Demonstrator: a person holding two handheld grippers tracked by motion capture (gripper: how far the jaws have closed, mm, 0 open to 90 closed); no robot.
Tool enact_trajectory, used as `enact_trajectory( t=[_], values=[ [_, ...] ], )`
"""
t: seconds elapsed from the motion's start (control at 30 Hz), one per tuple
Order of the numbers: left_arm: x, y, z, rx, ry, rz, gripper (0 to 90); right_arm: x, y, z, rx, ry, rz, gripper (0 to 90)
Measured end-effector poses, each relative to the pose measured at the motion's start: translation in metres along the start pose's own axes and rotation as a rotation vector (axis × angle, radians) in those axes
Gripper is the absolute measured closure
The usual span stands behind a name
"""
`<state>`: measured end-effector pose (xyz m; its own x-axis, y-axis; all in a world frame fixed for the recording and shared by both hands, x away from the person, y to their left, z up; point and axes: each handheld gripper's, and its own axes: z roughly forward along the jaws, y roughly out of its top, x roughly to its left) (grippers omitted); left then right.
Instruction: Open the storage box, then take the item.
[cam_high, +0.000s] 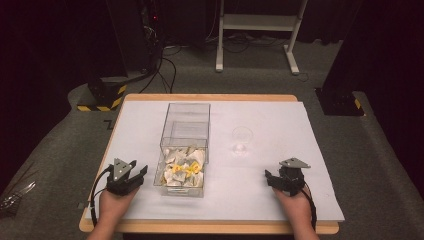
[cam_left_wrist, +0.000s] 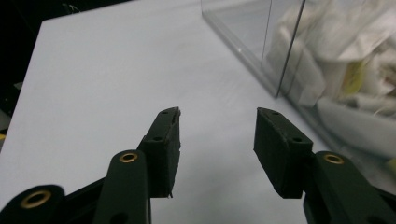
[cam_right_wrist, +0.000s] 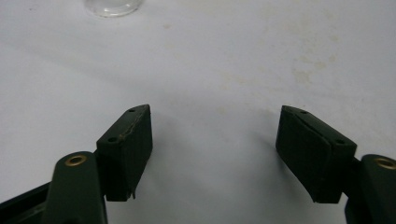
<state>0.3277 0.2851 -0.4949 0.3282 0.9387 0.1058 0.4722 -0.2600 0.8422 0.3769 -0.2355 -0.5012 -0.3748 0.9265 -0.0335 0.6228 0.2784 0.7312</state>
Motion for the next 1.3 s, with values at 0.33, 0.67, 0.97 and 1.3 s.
enact_trajectory(
  t=[0.33,0.67,0.97,1.3],
  values=[
    [0.003,-0.007,0.01,0.074,-0.019,-0.015,46.4,0.013,0.005,-0.013,-0.076,0.035,-0.04,35.2],
    [0.005,-0.006,0.015,0.116,-0.037,-0.024,41.5,0.035,0.021,-0.022,-0.116,0.113,-0.072,39.6],
    [0.003,-0.005,0.015,0.122,-0.039,-0.008,39.7,0.055,0.033,-0.022,-0.14,0.144,-0.108,40.3],
    [0.005,-0.005,0.017,0.14,-0.06,-0.031,38.9,0.08,0.051,-0.027,-0.194,0.207,-0.147,40.5]
  ],
)
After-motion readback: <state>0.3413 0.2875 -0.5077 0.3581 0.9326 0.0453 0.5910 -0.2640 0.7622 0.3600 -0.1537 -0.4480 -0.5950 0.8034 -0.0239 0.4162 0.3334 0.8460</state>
